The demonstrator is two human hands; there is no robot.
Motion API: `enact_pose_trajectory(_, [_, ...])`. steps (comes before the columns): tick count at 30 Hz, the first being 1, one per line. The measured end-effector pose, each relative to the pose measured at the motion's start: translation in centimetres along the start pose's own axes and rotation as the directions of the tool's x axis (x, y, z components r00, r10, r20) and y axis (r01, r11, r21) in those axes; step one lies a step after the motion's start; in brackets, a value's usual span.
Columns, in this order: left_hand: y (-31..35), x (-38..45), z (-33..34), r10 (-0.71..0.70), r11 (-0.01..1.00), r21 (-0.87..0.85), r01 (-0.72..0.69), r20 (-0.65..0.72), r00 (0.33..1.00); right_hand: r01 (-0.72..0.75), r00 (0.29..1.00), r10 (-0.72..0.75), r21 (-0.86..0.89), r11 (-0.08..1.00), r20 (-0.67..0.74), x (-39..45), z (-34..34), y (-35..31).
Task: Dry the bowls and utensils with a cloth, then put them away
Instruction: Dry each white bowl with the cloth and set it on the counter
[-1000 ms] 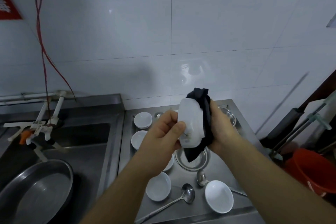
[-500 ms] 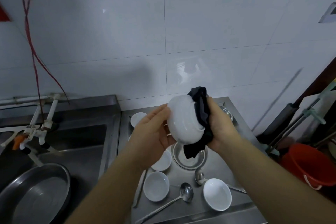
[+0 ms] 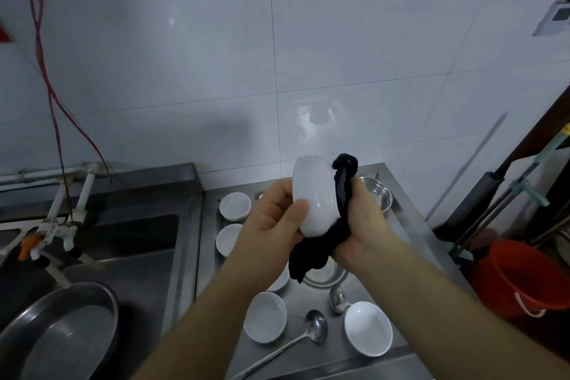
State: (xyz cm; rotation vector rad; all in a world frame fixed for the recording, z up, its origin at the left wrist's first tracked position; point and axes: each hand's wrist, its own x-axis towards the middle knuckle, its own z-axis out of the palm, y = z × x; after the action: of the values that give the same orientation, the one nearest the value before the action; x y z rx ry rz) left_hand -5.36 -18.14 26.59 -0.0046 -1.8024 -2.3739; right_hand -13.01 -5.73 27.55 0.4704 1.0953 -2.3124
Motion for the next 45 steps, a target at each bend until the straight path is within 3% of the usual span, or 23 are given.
enact_pose_trajectory(6, [0.9, 0.1, -0.3, 0.112, 0.945, 0.300, -0.130, 0.077, 0.991, 0.043, 0.999, -0.044, 0.023, 0.999, 0.015, -0.2, 0.1, -1.4])
enact_pose_trajectory(10, [0.3, 0.5, 0.8, 0.185, 0.930, 0.332, -0.157, -0.055, 0.981, 0.027, 0.999, -0.027, 0.002, 1.000, 0.019, -1.2, 1.0, -0.3])
enact_pose_trajectory(15, [0.3, 1.0, 1.2, 0.179, 0.947, 0.290, -0.134, -0.134, 0.975, 0.321, 0.946, -0.323, -0.056, 0.945, -0.029, -2.4, 1.0, 1.5])
enact_pose_trajectory(18, [0.3, 1.4, 1.6, 0.145, 0.968, 0.226, -0.111, -0.140, 0.979, 0.495, 0.859, -0.511, -0.253, 0.831, 0.003, -3.0, 0.9, 2.6])
enact_pose_trajectory(22, [0.3, 1.3, 1.3, 0.097, 0.986, 0.145, -0.077, -0.140, 0.985, 0.677, 0.712, -0.661, -0.481, 0.558, 0.237, -3.0, 0.4, 2.6])
enact_pose_trajectory(27, [-0.3, 0.6, 0.8, 0.058, 0.979, 0.198, -0.048, -0.048, 0.997, 0.599, 0.772, -0.584, -0.591, 0.540, 0.250, -1.5, 0.7, -0.8])
enact_pose_trajectory(30, [-0.5, 0.0, 0.8, 0.089, 0.934, 0.348, -0.083, -0.002, 0.996, 0.488, 0.853, -0.496, -0.582, 0.650, 0.162, -0.7, 1.0, -2.1])
enact_pose_trajectory(32, [-0.5, -0.1, 0.5, 0.092, 0.858, 0.501, -0.109, 0.058, 0.994, 0.386, 0.910, -0.404, -0.558, 0.735, 0.097, -0.4, 1.0, -2.7])
enact_pose_trajectory(35, [-0.3, 0.0, 0.0, 0.105, 0.698, 0.696, -0.170, 0.136, 0.985, 0.298, 0.941, -0.336, -0.587, 0.752, 0.047, -0.1, 0.8, -3.1])
enact_pose_trajectory(43, [-0.1, 0.4, -0.1, 0.088, 0.458, 0.871, -0.179, 0.155, 0.984, 0.319, 0.929, -0.367, -0.600, 0.733, 0.046, 0.2, -0.5, -2.4])
enact_pose_trajectory(45, [-0.1, 0.6, -0.2, 0.061, 0.394, 0.898, -0.198, 0.189, 0.980, 0.305, 0.940, -0.337, -0.557, 0.773, 0.046, 0.5, -1.0, -2.6])
